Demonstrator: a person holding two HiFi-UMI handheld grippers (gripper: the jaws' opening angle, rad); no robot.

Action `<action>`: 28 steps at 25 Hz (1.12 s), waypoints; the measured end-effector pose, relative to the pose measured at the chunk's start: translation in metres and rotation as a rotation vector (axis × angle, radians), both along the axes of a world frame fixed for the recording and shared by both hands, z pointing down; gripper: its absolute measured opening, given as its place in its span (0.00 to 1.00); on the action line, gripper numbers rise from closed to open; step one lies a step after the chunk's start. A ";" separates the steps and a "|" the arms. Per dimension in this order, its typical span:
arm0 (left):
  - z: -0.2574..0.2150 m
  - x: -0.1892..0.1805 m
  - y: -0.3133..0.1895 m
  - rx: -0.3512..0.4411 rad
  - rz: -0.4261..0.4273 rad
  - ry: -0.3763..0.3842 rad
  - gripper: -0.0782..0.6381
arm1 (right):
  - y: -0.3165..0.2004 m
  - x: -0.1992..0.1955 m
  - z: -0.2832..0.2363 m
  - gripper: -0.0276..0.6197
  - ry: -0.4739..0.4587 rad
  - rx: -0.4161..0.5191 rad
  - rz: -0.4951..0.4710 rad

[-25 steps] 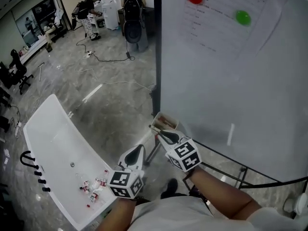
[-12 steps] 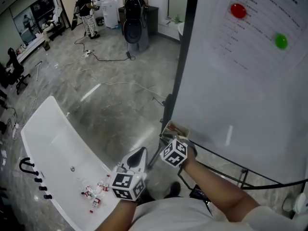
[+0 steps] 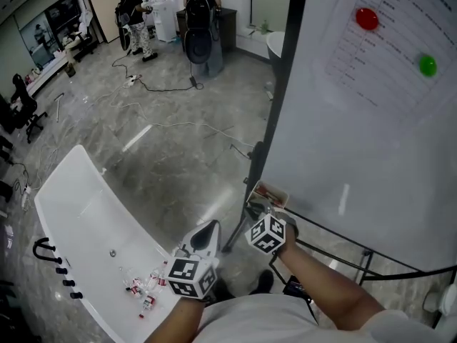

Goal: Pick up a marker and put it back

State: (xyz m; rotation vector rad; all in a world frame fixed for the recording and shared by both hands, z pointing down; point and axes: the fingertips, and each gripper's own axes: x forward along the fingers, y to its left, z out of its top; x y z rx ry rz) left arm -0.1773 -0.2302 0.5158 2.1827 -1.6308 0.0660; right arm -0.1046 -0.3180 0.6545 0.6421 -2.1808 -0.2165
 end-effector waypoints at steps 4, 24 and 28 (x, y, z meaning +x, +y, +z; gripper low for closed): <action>-0.001 0.008 -0.001 0.002 0.010 0.002 0.12 | 0.001 0.006 -0.017 0.15 -0.040 0.053 -0.006; -0.046 0.051 -0.032 0.112 0.064 -0.007 0.11 | 0.006 0.078 -0.199 0.15 -0.752 0.131 0.211; -0.050 0.058 -0.037 0.124 0.073 -0.010 0.11 | 0.005 0.082 -0.201 0.15 -0.776 0.115 0.233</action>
